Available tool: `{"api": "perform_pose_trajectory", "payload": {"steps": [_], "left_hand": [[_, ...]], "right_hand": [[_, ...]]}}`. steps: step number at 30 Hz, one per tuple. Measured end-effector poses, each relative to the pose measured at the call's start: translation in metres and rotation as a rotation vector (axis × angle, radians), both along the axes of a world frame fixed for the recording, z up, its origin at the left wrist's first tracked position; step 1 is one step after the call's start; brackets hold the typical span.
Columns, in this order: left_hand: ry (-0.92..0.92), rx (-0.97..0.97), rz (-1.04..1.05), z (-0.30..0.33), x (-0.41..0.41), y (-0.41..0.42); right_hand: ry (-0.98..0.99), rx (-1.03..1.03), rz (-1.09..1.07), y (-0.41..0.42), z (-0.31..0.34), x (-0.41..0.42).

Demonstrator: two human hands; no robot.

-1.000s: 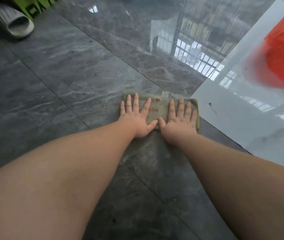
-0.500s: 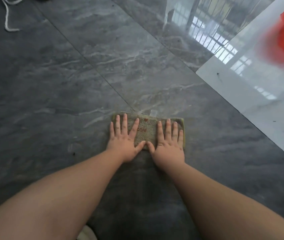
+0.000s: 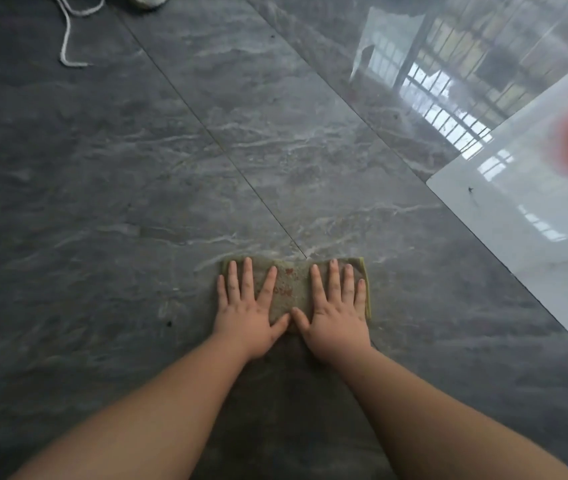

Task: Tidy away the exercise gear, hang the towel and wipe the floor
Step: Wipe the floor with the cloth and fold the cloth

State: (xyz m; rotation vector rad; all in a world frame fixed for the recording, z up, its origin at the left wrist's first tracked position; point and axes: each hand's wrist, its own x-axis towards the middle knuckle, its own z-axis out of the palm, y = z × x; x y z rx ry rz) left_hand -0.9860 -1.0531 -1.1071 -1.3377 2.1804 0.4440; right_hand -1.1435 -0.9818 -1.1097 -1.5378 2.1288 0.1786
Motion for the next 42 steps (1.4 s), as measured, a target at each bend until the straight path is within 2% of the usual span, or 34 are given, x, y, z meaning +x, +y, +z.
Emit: {"api": "perform_pose_trajectory", "payload": {"steps": [8,13,20,32,36,42], "left_hand": [[-0.018,-0.032,-0.068,-0.002,-0.03,-0.1],[-0.058,-0.034,-0.113,-0.001,-0.058,-0.167],[-0.017,0.031,-0.201,-0.004,-0.093,-0.257],[-0.132,0.268,-0.209,0.009,-0.105,-0.275],[-0.17,0.279,-0.227,0.01,-0.105,-0.277],[-0.122,0.279,-0.23,0.01,-0.105,-0.279]], "right_hand": [[-0.031,0.061,-0.02,-0.092,-0.001,-0.027],[-0.034,0.144,-0.086,-0.153,0.001,-0.041],[-0.049,0.282,-0.211,-0.237,0.007,-0.061],[-0.154,0.387,-0.246,-0.245,0.014,-0.067],[-0.146,0.429,-0.225,-0.247,0.015,-0.068],[-0.138,0.418,-0.25,-0.251,0.017,-0.068]]}}
